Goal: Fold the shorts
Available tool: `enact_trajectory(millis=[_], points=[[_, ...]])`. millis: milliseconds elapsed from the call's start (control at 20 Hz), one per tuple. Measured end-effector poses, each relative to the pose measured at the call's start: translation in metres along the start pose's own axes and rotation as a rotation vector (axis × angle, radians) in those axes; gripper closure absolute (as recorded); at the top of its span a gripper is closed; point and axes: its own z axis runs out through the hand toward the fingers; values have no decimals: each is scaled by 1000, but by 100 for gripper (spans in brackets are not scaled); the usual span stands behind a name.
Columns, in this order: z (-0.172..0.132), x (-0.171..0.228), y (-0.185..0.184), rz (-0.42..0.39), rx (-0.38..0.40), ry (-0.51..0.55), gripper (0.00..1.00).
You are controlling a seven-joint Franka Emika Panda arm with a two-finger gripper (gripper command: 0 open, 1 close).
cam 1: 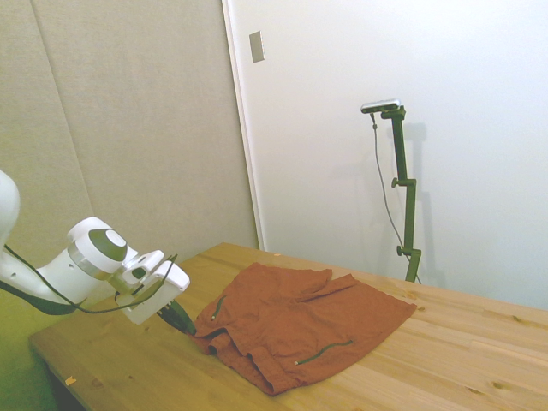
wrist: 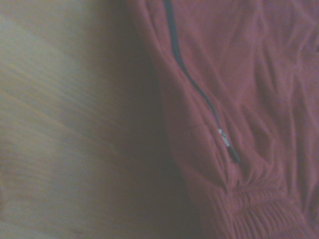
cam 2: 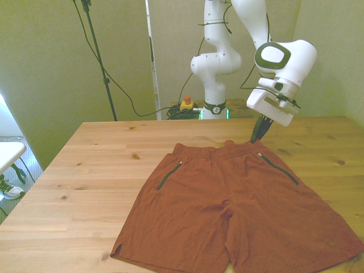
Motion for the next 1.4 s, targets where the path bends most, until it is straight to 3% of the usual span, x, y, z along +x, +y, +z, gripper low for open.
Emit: enact_trajectory(millis=[200, 450, 700, 1100, 1150, 1400], points=[[-22, 36, 39, 110, 43, -38, 100], [-9, 85, 90, 252, 60, -121, 100], [1, 131, 136, 340, 81, -177, 100], [51, 135, 203, 434, 2, -283, 100], [62, 132, 209, 445, -8, -298, 0], [120, 119, 225, 481, -47, -365, 0]])
